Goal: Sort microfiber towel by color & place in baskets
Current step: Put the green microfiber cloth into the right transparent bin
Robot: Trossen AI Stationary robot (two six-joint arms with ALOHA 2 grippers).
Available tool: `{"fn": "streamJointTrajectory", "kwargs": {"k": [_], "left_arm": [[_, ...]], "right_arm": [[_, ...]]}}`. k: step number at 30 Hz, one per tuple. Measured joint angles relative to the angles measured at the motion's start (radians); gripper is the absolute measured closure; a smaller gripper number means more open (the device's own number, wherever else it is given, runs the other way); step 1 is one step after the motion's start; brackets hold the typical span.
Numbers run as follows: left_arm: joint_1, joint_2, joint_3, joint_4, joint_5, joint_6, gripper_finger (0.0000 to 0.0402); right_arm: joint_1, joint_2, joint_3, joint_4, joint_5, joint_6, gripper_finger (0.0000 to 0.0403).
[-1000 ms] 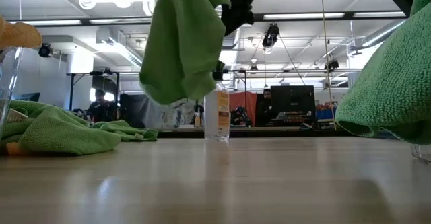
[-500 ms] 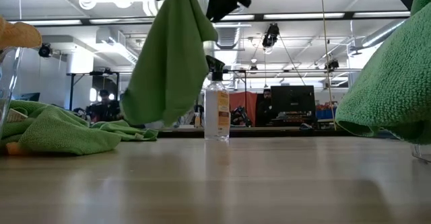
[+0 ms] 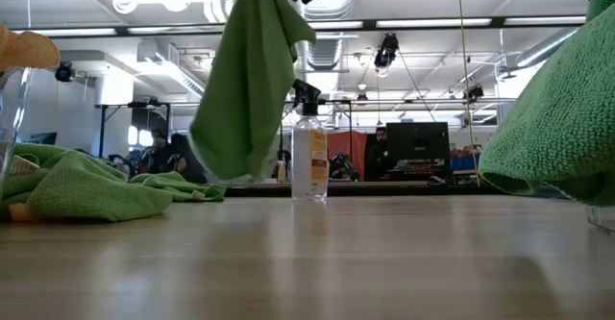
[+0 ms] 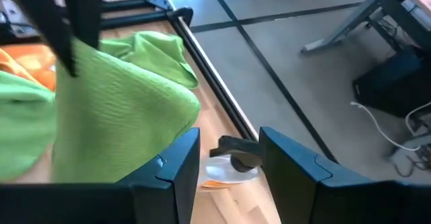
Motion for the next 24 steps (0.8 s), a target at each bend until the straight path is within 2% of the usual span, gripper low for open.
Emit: {"fn": "streamJointTrajectory", "kwargs": {"k": [8, 14, 24], "left_arm": [[0.000, 0.000, 0.000, 0.046, 0.000, 0.000, 0.0400], [0.000, 0.000, -0.001, 0.073, 0.000, 0.000, 0.0400], [0.000, -0.001, -0.001, 0.082, 0.011, -0.027, 0.0400]], "right_arm": [[0.055, -0.022, 0.001, 0.007, -0.009, 0.028, 0.0255], [0.084, -0.022, 0.001, 0.036, -0.129, 0.065, 0.0255], [0.091, -0.022, 0.001, 0.055, -0.131, 0.086, 0.0255]]}}
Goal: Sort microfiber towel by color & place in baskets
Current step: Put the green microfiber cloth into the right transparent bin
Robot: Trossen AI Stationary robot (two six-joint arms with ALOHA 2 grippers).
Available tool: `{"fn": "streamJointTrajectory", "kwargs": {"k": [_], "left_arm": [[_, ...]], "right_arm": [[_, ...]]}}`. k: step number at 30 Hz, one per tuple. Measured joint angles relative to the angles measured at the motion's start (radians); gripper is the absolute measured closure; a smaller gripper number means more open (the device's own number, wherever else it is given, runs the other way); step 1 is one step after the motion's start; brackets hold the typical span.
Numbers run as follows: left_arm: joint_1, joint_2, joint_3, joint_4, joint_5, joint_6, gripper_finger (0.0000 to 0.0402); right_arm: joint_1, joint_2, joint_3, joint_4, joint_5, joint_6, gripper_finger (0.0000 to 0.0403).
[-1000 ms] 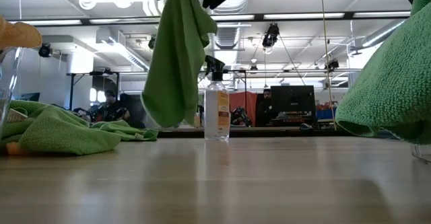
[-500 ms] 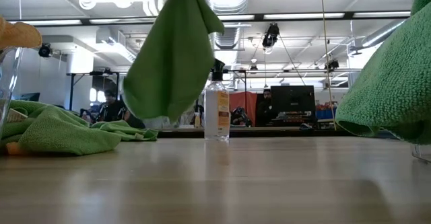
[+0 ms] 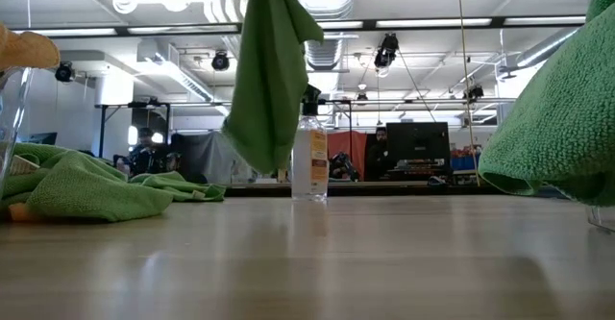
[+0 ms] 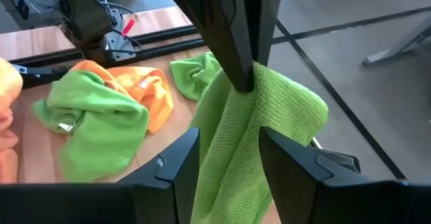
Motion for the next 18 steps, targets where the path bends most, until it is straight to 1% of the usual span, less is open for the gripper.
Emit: {"fn": "streamJointTrajectory", "kwargs": {"k": [5, 8, 18], "left_arm": [[-0.002, -0.008, 0.000, 0.004, 0.092, -0.027, 0.0400], [-0.005, -0.016, 0.000, 0.013, 0.121, -0.039, 0.0400], [-0.033, -0.040, 0.000, 0.028, 0.122, -0.056, 0.0400]], "right_arm": [[0.000, 0.000, 0.000, -0.001, 0.000, 0.008, 0.0255], [0.000, 0.000, 0.000, -0.001, 0.000, 0.008, 0.0255], [0.000, 0.000, 0.000, 0.001, 0.000, 0.009, 0.0255]]}}
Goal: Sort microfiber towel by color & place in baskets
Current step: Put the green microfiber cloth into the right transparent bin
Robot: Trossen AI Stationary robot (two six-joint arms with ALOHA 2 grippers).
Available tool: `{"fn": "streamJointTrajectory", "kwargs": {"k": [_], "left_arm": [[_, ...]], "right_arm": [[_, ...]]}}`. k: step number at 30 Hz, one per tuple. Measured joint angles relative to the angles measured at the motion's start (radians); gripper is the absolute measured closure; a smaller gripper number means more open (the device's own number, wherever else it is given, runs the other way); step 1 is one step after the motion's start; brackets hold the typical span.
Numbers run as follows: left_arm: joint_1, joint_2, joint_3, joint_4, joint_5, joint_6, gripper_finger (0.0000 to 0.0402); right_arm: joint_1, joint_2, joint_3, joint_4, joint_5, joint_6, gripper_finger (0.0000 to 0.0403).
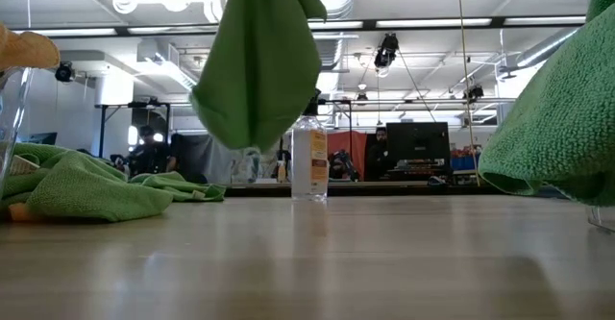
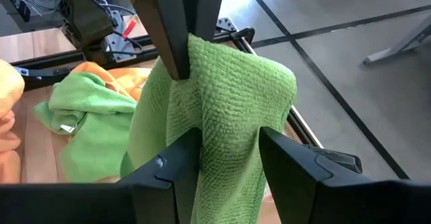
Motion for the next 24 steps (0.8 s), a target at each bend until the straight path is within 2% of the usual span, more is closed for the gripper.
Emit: {"fn": "streamJointTrajectory", "kwargs": {"k": [3, 6, 15, 24], "left_arm": [[-0.002, -0.004, 0.000, 0.000, 0.000, 0.000, 0.0400], [-0.003, -0.005, 0.000, 0.000, 0.000, 0.000, 0.0400], [-0.003, -0.006, 0.000, -0.001, 0.000, -0.004, 0.0400], [-0.003, -0.007, 0.000, -0.003, -0.001, -0.001, 0.0400]], "right_arm": [[0.000, 0.000, 0.000, 0.000, 0.000, 0.000, 0.0258], [0.000, 0.000, 0.000, -0.002, -0.005, 0.005, 0.0278], [0.000, 0.001, 0.000, -0.007, -0.008, 0.006, 0.0387], [0.000, 0.001, 0.000, -0.011, -0.008, 0.023, 0.0390]]}}
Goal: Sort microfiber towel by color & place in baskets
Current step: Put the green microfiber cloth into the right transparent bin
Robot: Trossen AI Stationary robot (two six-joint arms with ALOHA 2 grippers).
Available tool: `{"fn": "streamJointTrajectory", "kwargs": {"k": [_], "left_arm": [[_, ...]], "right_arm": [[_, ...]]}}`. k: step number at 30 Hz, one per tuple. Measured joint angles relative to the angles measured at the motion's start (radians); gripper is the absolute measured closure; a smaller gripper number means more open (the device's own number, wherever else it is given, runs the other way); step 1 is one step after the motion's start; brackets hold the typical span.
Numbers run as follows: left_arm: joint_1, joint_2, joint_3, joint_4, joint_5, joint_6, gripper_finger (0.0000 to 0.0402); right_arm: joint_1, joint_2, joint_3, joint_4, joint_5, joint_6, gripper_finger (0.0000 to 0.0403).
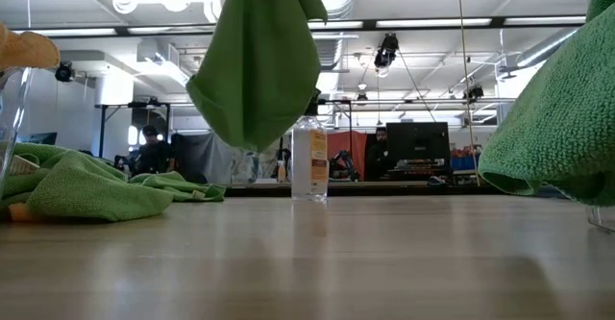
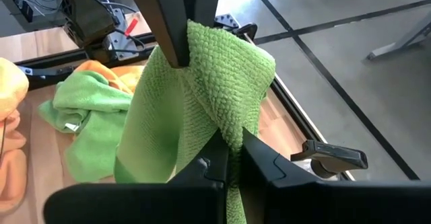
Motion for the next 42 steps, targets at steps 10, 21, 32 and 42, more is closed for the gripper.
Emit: {"fn": "streamJointTrajectory", "kwargs": {"k": [10, 21, 32, 42], "left_arm": [[0.000, -0.006, 0.000, -0.001, 0.000, 0.017, 0.0340], [0.001, -0.009, 0.000, -0.185, -0.203, 0.081, 0.0283], [0.004, -0.009, -0.013, -0.248, -0.253, 0.129, 0.0280], [0.004, -0.007, -0.046, -0.246, -0.274, 0.184, 0.0280]], "right_arm": [[0.000, 0.000, 0.000, -0.026, 0.000, 0.003, 0.0390], [0.006, 0.000, 0.000, -0.207, 0.000, 0.154, 0.0390], [0.096, -0.061, 0.000, -0.300, -0.095, 0.462, 0.0390], [0.247, -0.138, 0.000, -0.472, 0.042, 0.787, 0.0390]]}}
